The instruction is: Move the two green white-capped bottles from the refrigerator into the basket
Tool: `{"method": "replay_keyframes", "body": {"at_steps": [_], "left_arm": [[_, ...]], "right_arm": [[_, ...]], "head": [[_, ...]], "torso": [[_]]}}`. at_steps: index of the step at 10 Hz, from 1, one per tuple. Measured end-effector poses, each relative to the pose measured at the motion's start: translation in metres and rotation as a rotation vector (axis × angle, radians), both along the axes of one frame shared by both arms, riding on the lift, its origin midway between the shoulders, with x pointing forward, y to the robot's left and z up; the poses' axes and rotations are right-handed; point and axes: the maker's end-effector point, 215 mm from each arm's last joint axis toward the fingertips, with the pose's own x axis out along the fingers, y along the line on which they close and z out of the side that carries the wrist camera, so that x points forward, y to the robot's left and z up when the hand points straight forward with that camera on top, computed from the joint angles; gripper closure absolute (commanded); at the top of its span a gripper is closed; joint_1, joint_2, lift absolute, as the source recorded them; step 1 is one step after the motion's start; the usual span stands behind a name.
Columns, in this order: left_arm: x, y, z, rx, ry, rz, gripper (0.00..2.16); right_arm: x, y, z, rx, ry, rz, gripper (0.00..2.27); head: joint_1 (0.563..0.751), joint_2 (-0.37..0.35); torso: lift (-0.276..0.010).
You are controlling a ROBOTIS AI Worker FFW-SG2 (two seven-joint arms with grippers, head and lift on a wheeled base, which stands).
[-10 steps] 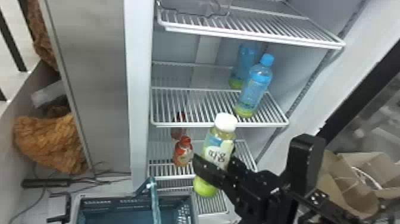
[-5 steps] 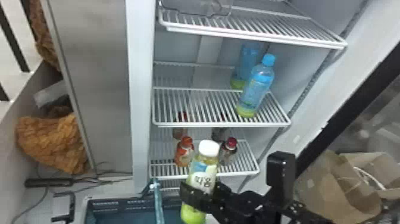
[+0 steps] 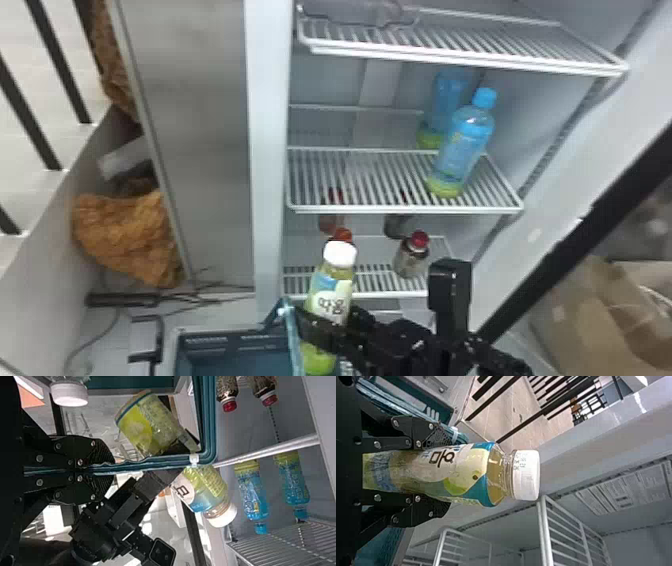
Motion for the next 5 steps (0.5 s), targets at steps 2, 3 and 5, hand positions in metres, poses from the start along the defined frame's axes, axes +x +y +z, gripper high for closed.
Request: {"method": "replay_keyframes", "body": {"at_steps": [2,3,5], "left_arm": [[0.001,0.001,0.0002,0.0,-0.001,0.003,1.17],[0.0011,0.0013,0.0002,0.0,-0.001,0.004,1.17],[0.0006,0.0013,0.0001,-0.002,0.001,0.004,1.17]], "right_arm": [[-0.0009,0.0024,-0.0112,-0.002,0.012,0.009,0.88],[-0.0016,0.0018,-0.0126,-0.004,0.012,0.01,0.78],[0.0009,-0.0002,-0.0073,-0.006,-0.012,0.007,0.35]], "head": [[0.695,-0.142],[0.695,-0.143],[0.695,-0.146]], "torso": [[-0.004],[-0.004],[-0.004]]}}
